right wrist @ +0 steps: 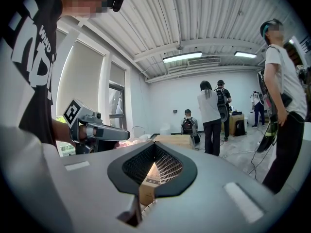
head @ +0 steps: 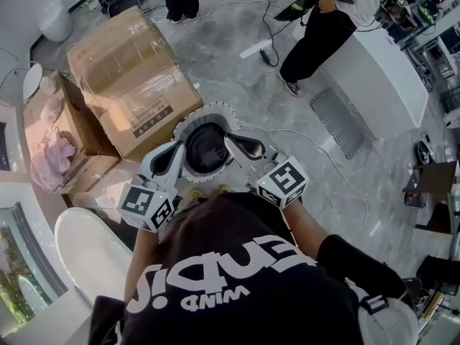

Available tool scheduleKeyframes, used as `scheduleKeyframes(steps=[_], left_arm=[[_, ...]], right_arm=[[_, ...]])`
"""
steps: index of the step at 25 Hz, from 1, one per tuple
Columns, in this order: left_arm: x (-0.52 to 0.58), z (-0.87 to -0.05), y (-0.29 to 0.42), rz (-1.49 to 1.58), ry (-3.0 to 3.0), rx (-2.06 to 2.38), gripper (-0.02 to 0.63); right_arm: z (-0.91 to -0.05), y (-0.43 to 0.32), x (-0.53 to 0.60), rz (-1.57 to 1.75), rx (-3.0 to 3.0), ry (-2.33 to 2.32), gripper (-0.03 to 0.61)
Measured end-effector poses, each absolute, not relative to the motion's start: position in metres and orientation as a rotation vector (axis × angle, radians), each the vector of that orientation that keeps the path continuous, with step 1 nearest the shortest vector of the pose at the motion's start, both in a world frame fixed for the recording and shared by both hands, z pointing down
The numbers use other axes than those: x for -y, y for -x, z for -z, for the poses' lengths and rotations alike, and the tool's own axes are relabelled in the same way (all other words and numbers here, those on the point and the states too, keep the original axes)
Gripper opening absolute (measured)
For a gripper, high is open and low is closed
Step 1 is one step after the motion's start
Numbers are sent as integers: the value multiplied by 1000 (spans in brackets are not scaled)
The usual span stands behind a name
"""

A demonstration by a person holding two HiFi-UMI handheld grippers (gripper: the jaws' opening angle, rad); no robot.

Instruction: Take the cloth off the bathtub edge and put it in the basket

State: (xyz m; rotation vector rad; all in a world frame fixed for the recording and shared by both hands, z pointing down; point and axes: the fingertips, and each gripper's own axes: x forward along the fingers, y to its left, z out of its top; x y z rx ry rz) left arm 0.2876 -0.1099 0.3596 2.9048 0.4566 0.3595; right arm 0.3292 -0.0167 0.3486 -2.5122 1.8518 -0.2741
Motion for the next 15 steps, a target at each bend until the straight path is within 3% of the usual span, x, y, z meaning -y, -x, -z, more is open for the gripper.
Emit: scheduleKeyframes(steps=[15], left_arm=[[116, -371, -292, -389, -2896, -452, -2]], right_arm=[[-349, -334, 24, 248, -1849, 2515, 9]])
